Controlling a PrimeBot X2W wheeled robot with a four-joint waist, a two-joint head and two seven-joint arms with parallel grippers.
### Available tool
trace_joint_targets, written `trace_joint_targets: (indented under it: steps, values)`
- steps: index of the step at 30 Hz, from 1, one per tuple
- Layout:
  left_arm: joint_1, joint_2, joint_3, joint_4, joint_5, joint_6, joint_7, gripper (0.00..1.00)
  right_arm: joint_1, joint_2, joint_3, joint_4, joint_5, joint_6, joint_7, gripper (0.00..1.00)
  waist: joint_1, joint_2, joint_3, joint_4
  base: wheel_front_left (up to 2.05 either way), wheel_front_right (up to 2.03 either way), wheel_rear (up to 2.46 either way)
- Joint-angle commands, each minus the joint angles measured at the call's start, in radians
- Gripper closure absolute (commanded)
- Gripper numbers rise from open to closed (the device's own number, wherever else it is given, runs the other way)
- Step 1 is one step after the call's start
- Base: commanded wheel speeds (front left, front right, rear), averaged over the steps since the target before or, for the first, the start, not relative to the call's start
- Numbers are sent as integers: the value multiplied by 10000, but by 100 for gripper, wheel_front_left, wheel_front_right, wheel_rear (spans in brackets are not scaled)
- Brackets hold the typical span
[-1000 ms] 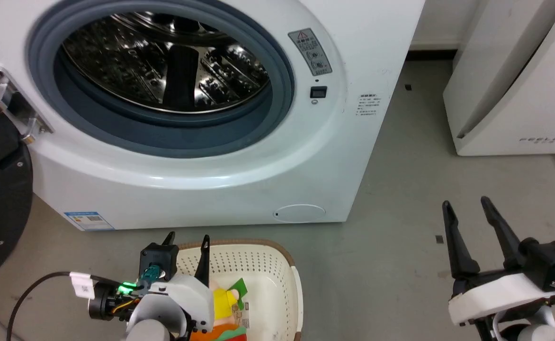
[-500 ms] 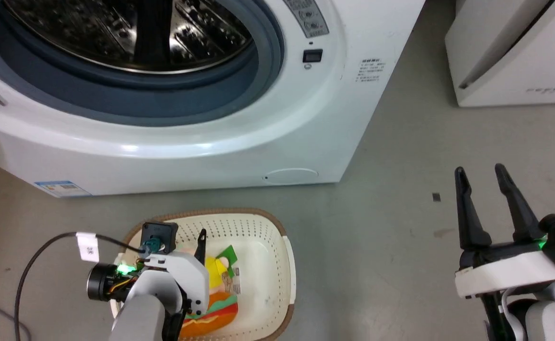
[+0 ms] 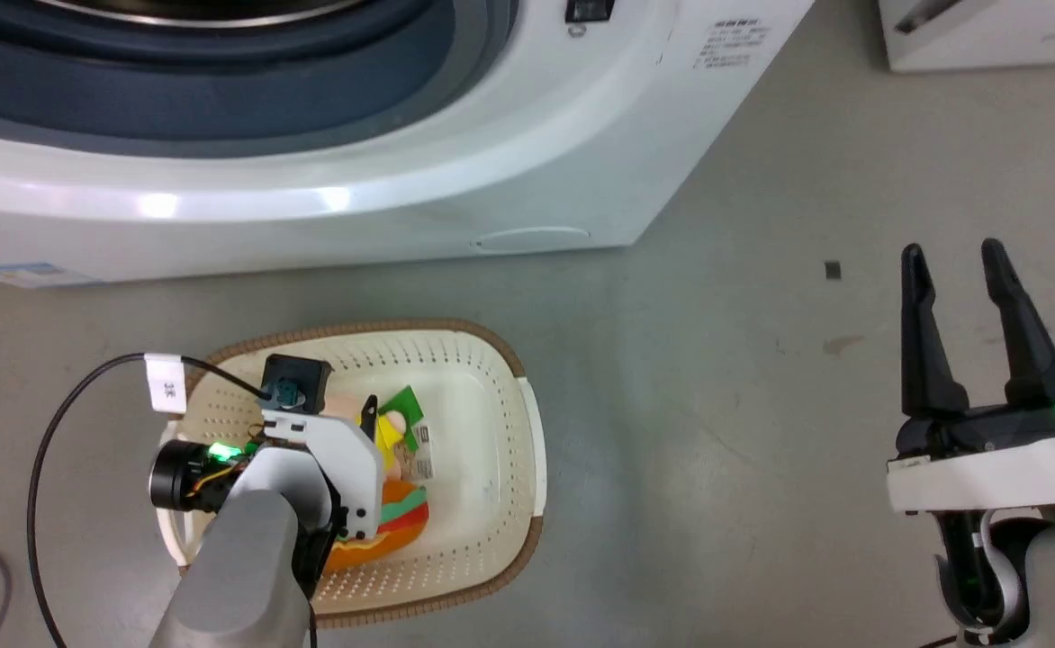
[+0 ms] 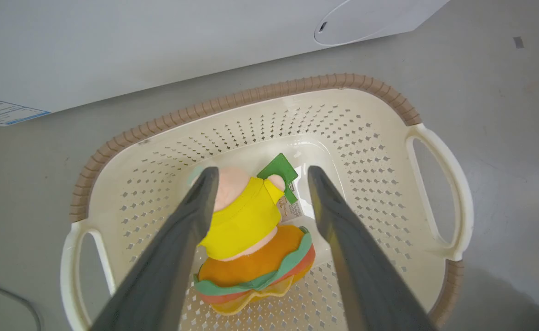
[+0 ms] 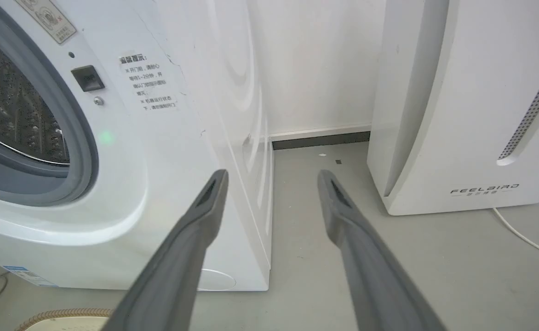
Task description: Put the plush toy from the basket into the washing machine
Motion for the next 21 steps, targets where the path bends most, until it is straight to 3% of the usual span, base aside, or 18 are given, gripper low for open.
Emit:
trace_joint_targets:
  steps: [1,21]
  values:
    - [-353,72,-55,302,-70,-50,69,0,-256,-1,-53,-112,183,-3,-115,0,-1,0,483,-76,0,0,0]
    - [-1975,245,-587,2259,-497,74,601,0,-1108,-2,-337,-469,803,-5,-511,0,-1,0,2524,-203,0,0,0]
